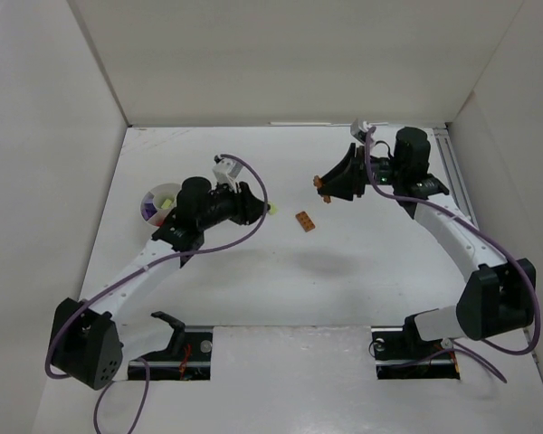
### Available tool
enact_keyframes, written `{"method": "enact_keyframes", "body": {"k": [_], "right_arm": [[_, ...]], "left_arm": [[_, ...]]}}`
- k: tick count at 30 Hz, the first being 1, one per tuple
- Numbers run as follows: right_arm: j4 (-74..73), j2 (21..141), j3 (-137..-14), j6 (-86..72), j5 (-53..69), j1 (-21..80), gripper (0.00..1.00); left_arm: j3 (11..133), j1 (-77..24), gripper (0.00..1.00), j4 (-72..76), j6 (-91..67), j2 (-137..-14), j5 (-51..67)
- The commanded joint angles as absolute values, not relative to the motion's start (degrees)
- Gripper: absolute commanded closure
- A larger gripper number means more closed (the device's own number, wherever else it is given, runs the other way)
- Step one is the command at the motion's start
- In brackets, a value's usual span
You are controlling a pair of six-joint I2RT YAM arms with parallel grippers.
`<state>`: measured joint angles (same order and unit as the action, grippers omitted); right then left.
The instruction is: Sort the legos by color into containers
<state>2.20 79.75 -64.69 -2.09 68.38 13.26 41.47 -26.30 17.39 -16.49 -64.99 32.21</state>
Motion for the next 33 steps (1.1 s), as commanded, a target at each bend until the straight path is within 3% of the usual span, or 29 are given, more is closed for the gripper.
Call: {"method": "enact_keyframes", "body": {"k": [1,2,5,8,13,24,30,33], "right_arm": [[4.9,78.0,-63.7,-0.6,68.6,12.7,0.81],[4.9,78.0,-63.0,-0.6,67.5,12.0,0.81],[4.9,79.2,-61.5,0.0,66.3,11.5,0.81],[4.9,80.4,-60.4,0.5,65.1,10.3,0.81],[4.4,81.6,-59.9,1.8,62.1,9.2,0.81],[2.3,83.4,-60.4,3.3,61.6,8.1,0.81],[1.8,83.9,-60.9,3.3,61.6,8.1,0.81],[1.2,83.9,-60.9,3.3,61.6,8.1,0.81]], "left_arm": [[46.7,-26.2,1.0,7.7,-19.1,-61.0,10.3],[48.9,-25.6,1.0,5.2,-20.6,-61.0,-3.1],[52.5,-21.0,1.0,-4.6,-25.8,-62.2,-17.2],[53.9,-11.5,1.0,-8.3,-29.3,-62.9,-16.7],[54.4,-4.8,1.0,-12.8,-33.0,-66.1,-24.0],[57.4,-0.4,1.0,-13.9,-33.7,-73.2,-29.1],[56.9,-0.4,1.0,-11.1,-32.5,-75.0,-24.4],[56.3,-0.4,0.93,-10.5,-31.4,-75.0,-22.9]]}}
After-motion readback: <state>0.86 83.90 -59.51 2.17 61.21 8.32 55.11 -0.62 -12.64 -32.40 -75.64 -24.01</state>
